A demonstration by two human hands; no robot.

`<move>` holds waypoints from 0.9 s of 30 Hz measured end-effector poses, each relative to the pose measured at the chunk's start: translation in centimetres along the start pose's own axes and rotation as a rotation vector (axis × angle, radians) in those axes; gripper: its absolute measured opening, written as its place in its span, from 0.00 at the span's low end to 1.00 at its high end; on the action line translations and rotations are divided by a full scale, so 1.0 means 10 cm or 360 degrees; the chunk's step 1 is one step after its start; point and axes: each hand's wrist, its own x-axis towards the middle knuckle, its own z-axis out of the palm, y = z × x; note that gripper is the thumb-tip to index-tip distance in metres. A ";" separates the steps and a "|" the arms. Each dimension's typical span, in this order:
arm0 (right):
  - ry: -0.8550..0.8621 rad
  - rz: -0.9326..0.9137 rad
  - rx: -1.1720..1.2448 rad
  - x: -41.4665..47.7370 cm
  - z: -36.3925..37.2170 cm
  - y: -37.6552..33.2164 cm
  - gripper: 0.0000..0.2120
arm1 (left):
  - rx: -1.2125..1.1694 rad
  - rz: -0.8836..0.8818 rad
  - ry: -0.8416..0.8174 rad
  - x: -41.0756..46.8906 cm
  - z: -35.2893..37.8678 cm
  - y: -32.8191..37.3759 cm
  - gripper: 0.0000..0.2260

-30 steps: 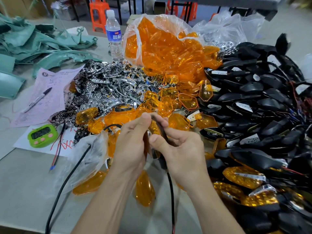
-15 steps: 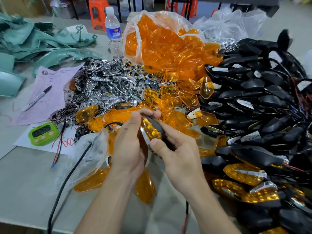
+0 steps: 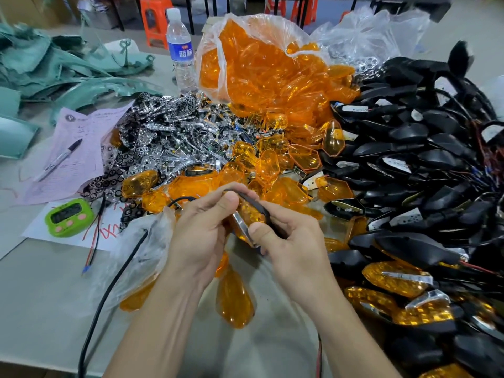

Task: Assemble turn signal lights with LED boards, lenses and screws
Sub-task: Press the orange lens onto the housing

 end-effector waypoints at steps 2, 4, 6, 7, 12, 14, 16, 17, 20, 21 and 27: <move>-0.0116 0.0077 -0.0106 0.08 -0.06 0.00 0.15 | 0.0330 0.0082 0.0013 0.01 -0.01 -0.04 0.07; -0.0202 0.0149 -0.0100 0.17 -0.13 -0.02 0.11 | 0.0576 0.0219 -0.0027 0.02 0.01 -0.05 0.08; -0.0281 0.0165 -0.0037 0.22 -0.20 -0.06 0.14 | 0.0537 0.0269 -0.0063 0.02 0.03 -0.02 0.10; -0.0297 0.0147 0.0014 0.23 -0.22 -0.08 0.16 | 0.0458 0.0259 -0.0104 0.02 0.04 0.00 0.11; -0.0136 0.0008 0.0616 0.25 -0.17 -0.10 0.18 | 0.0254 0.0119 -0.0228 -0.01 0.12 -0.02 0.19; -0.0025 0.0099 0.1040 0.26 -0.15 -0.11 0.20 | 0.0358 0.0048 -0.0314 -0.05 0.14 -0.07 0.26; 0.0070 0.0152 0.1226 0.27 -0.16 -0.11 0.23 | 0.0521 0.0083 -0.0349 -0.08 0.15 -0.10 0.28; 0.0119 0.0162 0.1221 0.27 -0.16 -0.10 0.23 | 0.0584 0.0107 -0.0298 -0.09 0.15 -0.10 0.26; 0.0127 0.0180 0.1254 0.26 -0.20 -0.06 0.19 | 0.0804 0.0254 -0.0157 -0.10 0.18 -0.03 0.20; 0.0036 0.0168 0.1279 0.26 -0.26 -0.05 0.18 | 0.0932 0.0331 -0.0157 -0.10 0.17 0.00 0.20; -0.0349 -0.0162 0.0307 0.36 -0.68 -0.13 0.23 | 0.1630 0.0455 -0.0093 -0.14 0.15 0.22 0.26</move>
